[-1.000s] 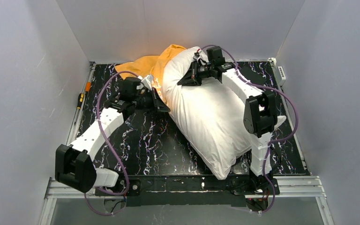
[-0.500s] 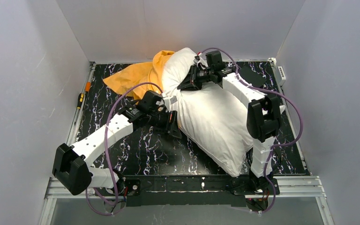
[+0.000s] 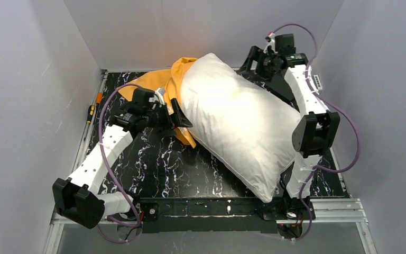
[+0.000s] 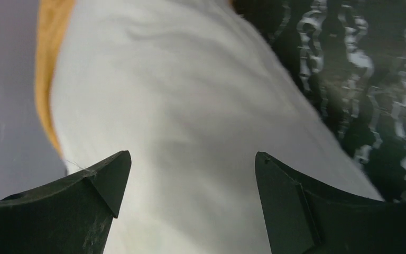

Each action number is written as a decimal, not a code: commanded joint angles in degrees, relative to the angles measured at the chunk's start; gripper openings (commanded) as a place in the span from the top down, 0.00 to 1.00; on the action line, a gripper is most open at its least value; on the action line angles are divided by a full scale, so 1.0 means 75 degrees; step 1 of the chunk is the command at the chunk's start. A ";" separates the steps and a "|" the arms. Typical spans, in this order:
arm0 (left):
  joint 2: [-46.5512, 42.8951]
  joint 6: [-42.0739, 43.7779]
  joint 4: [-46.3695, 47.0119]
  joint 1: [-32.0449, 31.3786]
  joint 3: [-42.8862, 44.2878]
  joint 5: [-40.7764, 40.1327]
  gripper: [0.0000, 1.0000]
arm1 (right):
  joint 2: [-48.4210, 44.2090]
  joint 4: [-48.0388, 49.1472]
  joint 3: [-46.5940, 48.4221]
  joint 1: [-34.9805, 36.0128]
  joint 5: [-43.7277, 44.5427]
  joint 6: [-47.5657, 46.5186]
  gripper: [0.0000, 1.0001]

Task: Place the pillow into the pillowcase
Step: Stuff the pillow into the pillowcase.

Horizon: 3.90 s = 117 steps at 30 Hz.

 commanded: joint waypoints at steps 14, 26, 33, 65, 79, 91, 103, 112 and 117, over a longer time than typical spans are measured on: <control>0.0780 -0.1719 0.0972 0.1482 -0.0682 0.0894 0.05 | -0.1059 0.0123 -0.4063 0.0622 -0.3231 0.0298 0.04; 0.4097 -0.0829 0.0442 0.1261 0.2829 0.1985 0.11 | -0.1775 0.3255 -0.4865 0.2198 -0.3969 0.3462 0.02; 0.5380 0.0134 -0.1387 0.1207 0.5274 0.1621 0.11 | -0.1587 0.4143 -0.5022 0.2881 -0.4150 0.4111 0.02; 0.1909 0.0906 -0.4318 0.1376 0.4300 0.0861 0.06 | 0.0846 0.1326 -0.0094 -0.0236 -0.0192 0.0211 0.02; 0.6221 0.2044 -0.5414 -0.2285 1.0285 -0.5232 0.02 | 0.1933 0.3653 -0.0787 -0.0311 -0.2724 0.1815 0.51; 0.7035 0.4008 -0.1695 -0.2372 0.9293 -0.6145 0.02 | -0.0100 0.9288 -0.4294 0.0820 -0.3932 0.6019 0.71; 0.6861 0.4149 -0.0695 -0.2012 0.7734 -0.6429 0.82 | -0.0097 1.1038 -0.4403 0.1058 -0.4187 0.7584 0.51; 0.5386 0.2235 -0.0896 -0.0751 0.6453 -0.5855 1.00 | -0.0449 0.4136 -0.3100 0.0054 -0.1683 0.1956 0.03; 0.4684 0.1675 -0.0556 -0.0395 0.5653 -0.5193 1.00 | 0.0282 0.3764 -0.2508 -0.0061 -0.0375 0.1481 0.03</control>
